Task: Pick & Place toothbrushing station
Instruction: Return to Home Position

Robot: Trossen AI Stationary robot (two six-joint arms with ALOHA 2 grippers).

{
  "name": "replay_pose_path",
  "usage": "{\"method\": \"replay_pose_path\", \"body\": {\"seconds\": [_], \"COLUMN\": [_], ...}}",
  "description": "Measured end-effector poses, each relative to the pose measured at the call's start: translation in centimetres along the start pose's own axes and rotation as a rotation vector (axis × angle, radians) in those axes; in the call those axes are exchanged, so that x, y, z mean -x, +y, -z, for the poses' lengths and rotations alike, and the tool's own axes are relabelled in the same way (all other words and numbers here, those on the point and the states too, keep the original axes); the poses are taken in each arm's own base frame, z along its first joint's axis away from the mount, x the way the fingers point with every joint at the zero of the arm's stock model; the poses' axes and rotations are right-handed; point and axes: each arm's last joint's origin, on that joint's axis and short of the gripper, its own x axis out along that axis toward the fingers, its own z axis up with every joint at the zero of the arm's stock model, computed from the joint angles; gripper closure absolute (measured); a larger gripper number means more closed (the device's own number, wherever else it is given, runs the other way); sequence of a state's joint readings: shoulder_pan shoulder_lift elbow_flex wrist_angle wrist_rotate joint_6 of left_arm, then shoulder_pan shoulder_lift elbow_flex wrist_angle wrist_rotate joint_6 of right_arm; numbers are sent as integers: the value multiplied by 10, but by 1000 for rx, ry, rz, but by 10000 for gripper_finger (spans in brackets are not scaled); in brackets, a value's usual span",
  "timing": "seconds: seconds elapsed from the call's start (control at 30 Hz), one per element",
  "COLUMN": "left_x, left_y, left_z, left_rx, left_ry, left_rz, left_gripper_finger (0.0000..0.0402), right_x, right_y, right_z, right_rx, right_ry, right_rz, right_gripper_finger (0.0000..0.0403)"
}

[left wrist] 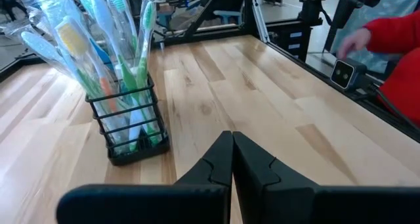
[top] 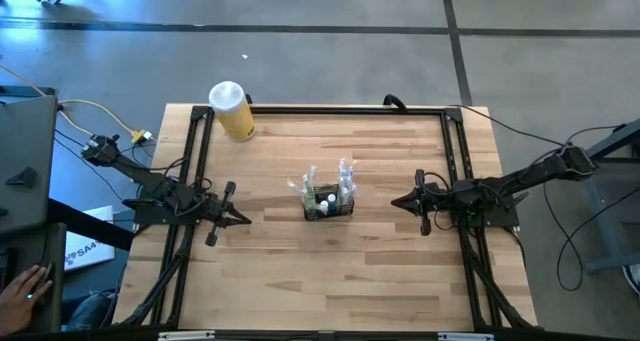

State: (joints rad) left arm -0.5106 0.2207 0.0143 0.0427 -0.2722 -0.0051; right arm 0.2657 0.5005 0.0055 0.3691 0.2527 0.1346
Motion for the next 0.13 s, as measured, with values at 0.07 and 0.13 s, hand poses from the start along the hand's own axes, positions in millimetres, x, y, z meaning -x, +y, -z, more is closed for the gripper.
{"method": "replay_pose_path", "body": {"seconds": [0.07, 0.13], "left_x": [0, 0], "left_y": [0, 0], "left_z": [0, 0], "left_rx": [0, 0], "left_ry": [0, 0], "left_rz": [0, 0], "left_gripper_finger": [401, 401], "right_x": [0, 0], "right_y": [0, 0], "right_z": [0, 0], "right_rx": [0, 0], "right_ry": [0, 0], "right_rz": [0, 0], "right_gripper_finger": [399, 399]}}
